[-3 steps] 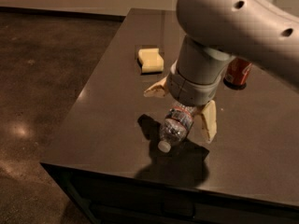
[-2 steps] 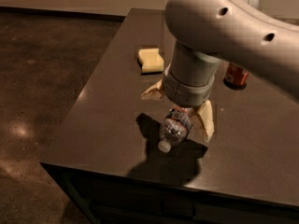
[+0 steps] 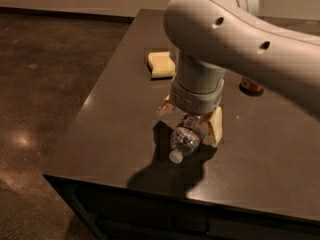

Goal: Place water bottle upright

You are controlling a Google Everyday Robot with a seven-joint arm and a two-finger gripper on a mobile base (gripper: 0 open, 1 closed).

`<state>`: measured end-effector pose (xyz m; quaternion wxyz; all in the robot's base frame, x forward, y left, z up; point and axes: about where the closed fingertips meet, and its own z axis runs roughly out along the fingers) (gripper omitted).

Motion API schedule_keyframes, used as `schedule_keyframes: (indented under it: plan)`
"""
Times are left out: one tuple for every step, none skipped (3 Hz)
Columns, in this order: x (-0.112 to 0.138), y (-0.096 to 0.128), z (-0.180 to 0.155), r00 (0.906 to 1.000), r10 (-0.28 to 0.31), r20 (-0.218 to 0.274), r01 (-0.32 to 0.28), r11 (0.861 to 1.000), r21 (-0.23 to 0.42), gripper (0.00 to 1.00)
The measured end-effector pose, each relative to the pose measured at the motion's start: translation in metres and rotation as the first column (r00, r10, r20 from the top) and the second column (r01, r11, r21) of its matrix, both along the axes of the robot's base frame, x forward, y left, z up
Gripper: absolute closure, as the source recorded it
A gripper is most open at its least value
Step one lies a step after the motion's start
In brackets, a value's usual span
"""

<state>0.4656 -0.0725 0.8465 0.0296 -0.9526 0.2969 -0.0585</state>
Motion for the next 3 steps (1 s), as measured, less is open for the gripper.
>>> schedule_keyframes:
  plan:
    - [0.003,-0.005,0.0,0.9998,-0.011,-0.017,0.011,1.0,-0.004,0.41]
    - [0.008,-0.007,0.009,0.9974,-0.062,-0.035,0.064,0.997,0.039,0.64]
    - [0.012,-0.008,0.027,0.9833,-0.139,-0.118,0.155,0.978,0.141,0.87]
